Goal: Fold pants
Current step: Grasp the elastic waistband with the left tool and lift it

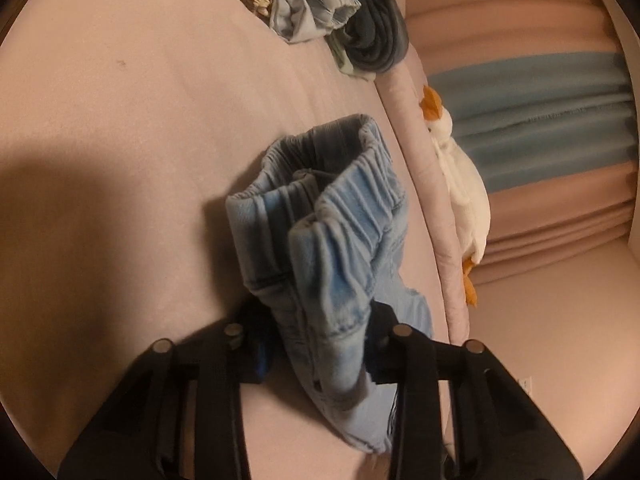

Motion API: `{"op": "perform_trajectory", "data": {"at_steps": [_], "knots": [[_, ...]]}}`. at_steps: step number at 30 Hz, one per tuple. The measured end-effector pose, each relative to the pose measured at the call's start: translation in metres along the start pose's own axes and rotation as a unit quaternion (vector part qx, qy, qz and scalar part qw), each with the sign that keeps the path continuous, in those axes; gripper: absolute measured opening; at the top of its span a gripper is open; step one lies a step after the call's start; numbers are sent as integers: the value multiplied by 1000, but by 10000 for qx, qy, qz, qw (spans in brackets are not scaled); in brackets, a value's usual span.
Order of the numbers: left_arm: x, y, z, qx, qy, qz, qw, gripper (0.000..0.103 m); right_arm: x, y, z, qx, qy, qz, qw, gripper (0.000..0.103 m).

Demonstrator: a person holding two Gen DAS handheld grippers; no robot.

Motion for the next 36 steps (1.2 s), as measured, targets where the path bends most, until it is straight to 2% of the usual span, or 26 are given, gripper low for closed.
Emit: {"op": "perform_trajectory", "data": {"at_steps": [6, 11, 12, 13, 15, 18, 22, 25, 30, 36], "knots": [[-4, -5, -12, 161, 773, 104, 9968, 28, 27, 49, 0, 46, 195, 155, 9997, 40], [-6, -15, -42, 111, 1811, -128, 9833, 28, 21, 99, -11, -332, 500, 635, 9962, 35], [-7, -18, -50, 77, 2044, -201, 9787, 28, 15, 106, -11, -396, 471, 731, 9954, 35], [-8, -18, -54, 67, 2167, -244, 9759, 28, 16, 109, -8, -474, 243, 612, 9967, 35], [-9, -18, -60, 43, 2294, -304, 9729, 28, 16, 111, 1, -692, -236, 640, 9953, 35], [-8, -19, -63, 9, 2389, -342, 9704, 28, 17, 109, 6, -780, -477, 723, 9932, 35], [-10, -18, -65, 35, 2511, -342, 9674, 28, 7, 84, 17, -616, -307, 897, 9936, 35], [-13, -18, -74, 23, 2631, -363, 9641, 28, -15, 67, 32, -355, -87, 1120, 9930, 35], [-18, -22, -91, -38, 2937, -429, 9549, 28, -33, 41, 43, -360, -224, 1123, 9928, 35], [-27, -21, -106, -41, 3176, -432, 9472, 28, -41, 30, 34, -211, 13, 1099, 9937, 35]]}}
Point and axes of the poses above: each gripper's, at about its wrist camera, not at the fingertips, and y roughly the way its jaws point, z to its left, x to its top, the point moved 9 cm from there along y, roughly the way its jaws point, and after that the axes turned 14 degrees about -z, right-handed, at the moved point
